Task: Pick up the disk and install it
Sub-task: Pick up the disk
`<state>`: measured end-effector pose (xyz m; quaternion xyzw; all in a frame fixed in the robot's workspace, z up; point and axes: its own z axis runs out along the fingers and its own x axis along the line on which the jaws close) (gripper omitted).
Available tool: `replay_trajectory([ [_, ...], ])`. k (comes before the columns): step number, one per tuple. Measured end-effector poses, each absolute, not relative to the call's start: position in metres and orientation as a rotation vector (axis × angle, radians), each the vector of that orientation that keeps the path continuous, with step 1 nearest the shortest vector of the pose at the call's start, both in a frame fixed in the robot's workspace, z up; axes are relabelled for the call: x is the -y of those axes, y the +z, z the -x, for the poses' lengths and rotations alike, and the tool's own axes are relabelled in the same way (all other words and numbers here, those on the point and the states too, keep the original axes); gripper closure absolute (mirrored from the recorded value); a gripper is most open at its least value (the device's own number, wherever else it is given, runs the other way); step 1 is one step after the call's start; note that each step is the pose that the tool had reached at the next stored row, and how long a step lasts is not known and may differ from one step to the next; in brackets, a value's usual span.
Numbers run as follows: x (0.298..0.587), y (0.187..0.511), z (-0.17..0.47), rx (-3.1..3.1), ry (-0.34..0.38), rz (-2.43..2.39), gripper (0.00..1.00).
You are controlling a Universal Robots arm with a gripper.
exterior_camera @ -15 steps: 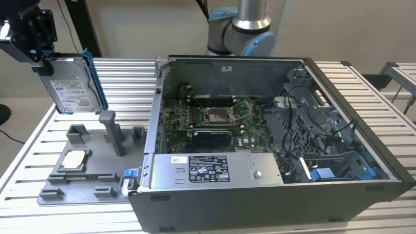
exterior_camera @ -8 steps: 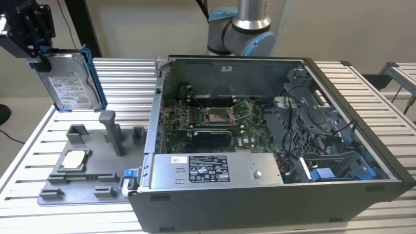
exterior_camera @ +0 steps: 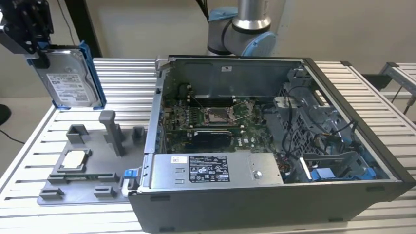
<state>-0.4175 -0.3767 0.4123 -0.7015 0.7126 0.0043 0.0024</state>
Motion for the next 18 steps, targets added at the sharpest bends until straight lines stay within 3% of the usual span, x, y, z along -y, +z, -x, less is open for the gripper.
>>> replay_trajectory([
  [18,0.377,0.433,0.418,-2.235,0.014,2.200,1.00],
])
